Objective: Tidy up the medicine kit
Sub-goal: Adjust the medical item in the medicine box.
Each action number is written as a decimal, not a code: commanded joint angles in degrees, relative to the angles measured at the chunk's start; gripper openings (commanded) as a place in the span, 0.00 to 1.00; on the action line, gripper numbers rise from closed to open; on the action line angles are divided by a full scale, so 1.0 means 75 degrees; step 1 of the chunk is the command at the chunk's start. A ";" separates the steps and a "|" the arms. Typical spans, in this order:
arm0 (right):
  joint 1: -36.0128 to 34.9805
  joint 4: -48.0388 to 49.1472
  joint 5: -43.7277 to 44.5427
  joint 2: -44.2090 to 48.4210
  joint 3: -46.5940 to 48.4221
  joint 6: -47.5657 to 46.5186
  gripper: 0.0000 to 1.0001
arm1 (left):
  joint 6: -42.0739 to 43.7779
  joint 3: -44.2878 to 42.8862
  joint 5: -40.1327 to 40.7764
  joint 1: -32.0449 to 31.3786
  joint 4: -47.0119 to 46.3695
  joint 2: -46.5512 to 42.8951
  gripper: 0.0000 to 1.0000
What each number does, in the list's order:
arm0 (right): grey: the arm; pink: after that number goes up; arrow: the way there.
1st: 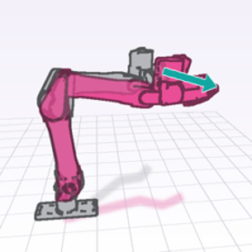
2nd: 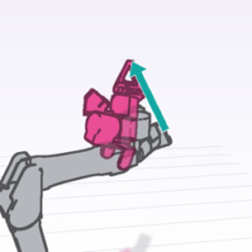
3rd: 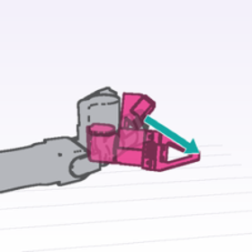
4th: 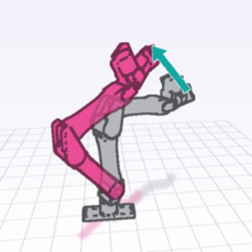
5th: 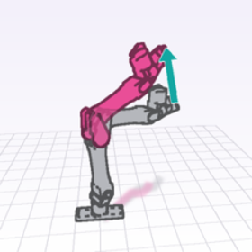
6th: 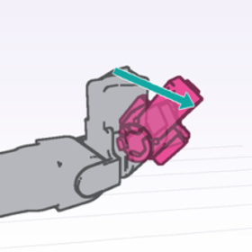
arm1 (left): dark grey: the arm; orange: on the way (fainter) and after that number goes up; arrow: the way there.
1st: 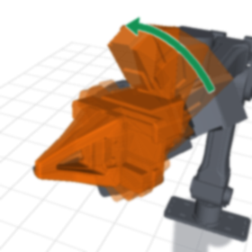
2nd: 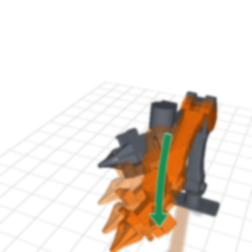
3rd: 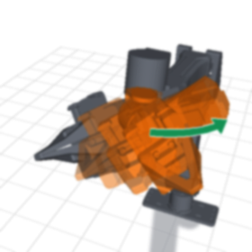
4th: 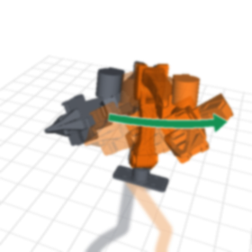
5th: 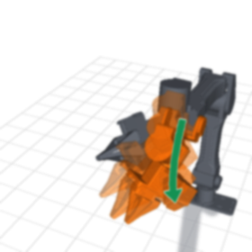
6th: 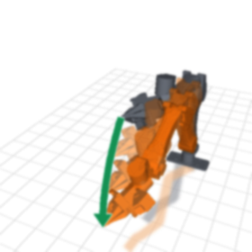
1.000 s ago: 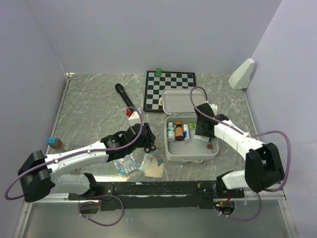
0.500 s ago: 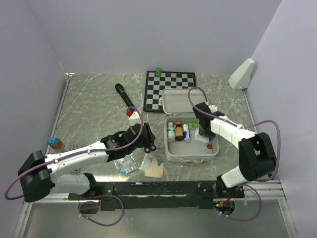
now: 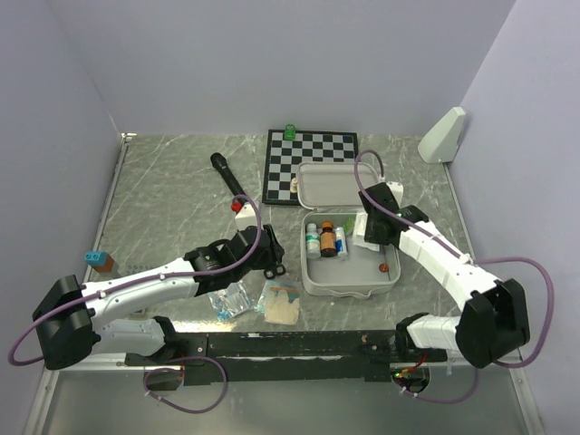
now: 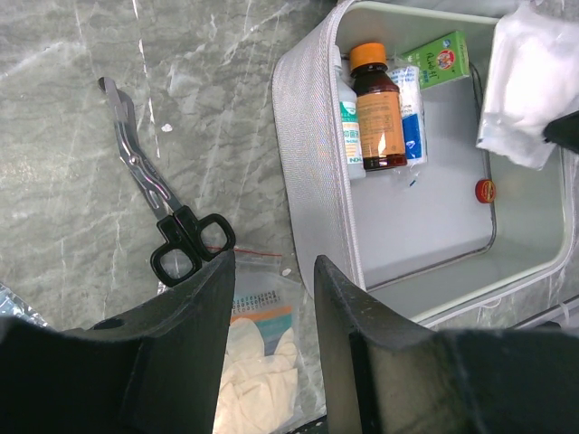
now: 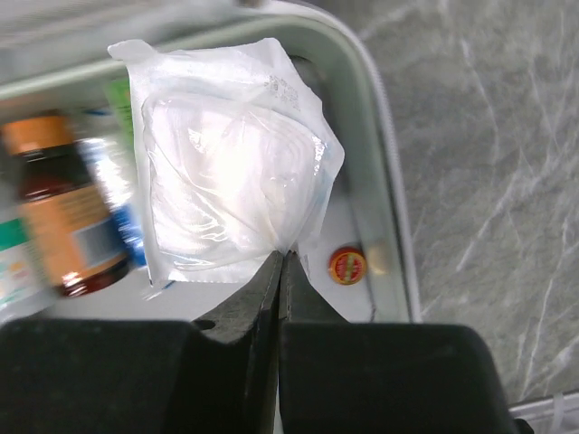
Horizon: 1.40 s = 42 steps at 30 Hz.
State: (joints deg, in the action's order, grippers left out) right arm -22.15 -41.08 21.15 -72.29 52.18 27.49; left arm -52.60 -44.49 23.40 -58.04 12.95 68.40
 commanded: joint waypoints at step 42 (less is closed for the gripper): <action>-0.0105 -0.0370 0.1059 -0.1214 0.0589 -0.0431 0.31 | 0.0181 -0.0232 -0.0014 0.0028 -0.0027 -0.0085 0.45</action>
State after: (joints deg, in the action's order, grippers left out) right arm -23.35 -42.06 26.92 -84.75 55.94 22.17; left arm -51.75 -44.51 23.35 -58.04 13.19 68.40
